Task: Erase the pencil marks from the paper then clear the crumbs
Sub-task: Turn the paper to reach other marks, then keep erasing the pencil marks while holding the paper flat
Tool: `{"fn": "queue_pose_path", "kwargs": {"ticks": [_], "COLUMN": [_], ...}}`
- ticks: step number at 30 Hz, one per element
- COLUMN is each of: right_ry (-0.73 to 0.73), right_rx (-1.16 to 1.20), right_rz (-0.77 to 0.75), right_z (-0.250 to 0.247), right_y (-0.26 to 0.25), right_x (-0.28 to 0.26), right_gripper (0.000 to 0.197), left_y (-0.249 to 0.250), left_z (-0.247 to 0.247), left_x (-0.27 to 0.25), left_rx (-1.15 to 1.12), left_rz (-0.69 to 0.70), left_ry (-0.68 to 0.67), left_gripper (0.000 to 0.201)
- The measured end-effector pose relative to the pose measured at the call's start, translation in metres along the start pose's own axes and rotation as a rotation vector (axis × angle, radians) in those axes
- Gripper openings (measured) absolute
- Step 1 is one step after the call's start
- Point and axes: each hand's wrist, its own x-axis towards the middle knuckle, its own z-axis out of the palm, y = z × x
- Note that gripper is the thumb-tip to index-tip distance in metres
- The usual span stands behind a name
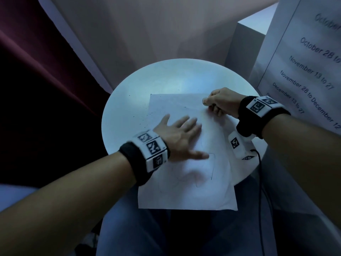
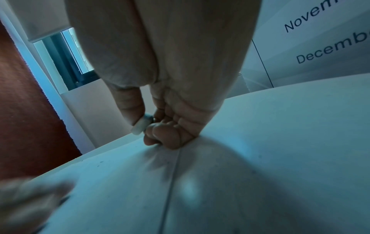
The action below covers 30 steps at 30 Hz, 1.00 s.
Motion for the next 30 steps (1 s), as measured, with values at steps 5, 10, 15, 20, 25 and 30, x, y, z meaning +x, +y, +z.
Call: {"fn": "queue_pose_path", "kwargs": {"ticks": [5, 10, 15, 20, 25, 30], "right_ry": [0.000, 0.009, 0.021, 0.097, 0.166, 0.016], "right_rx": [-0.026, -0.033, -0.049, -0.179, -0.401, -0.588], "right_rz": [-0.003, -0.006, -0.024, -0.059, -0.175, -0.454], "right_z": [0.000, 0.001, 0.003, -0.002, 0.001, 0.051], "right_y": [0.001, 0.002, 0.002, 0.001, -0.019, -0.042], "right_x": [0.000, 0.001, 0.002, 0.008, 0.005, -0.021], "right_gripper": [0.015, 0.015, 0.017, 0.018, 0.014, 0.013], "left_y": [-0.047, -0.047, -0.068, -0.065, -0.068, -0.071], "left_z": [0.016, 0.034, 0.034, 0.033, 0.022, 0.021], "left_x": [-0.022, -0.045, -0.052, -0.048, -0.022, -0.013], "left_rx": [-0.040, -0.052, -0.078, -0.102, -0.175, -0.223], "left_rz": [-0.465, -0.172, -0.291, -0.150, -0.163, -0.166], "left_ry": [-0.017, -0.019, 0.033, 0.020, 0.083, 0.153], "left_gripper": [0.122, 0.113, 0.115, 0.113, 0.126, 0.128]}}
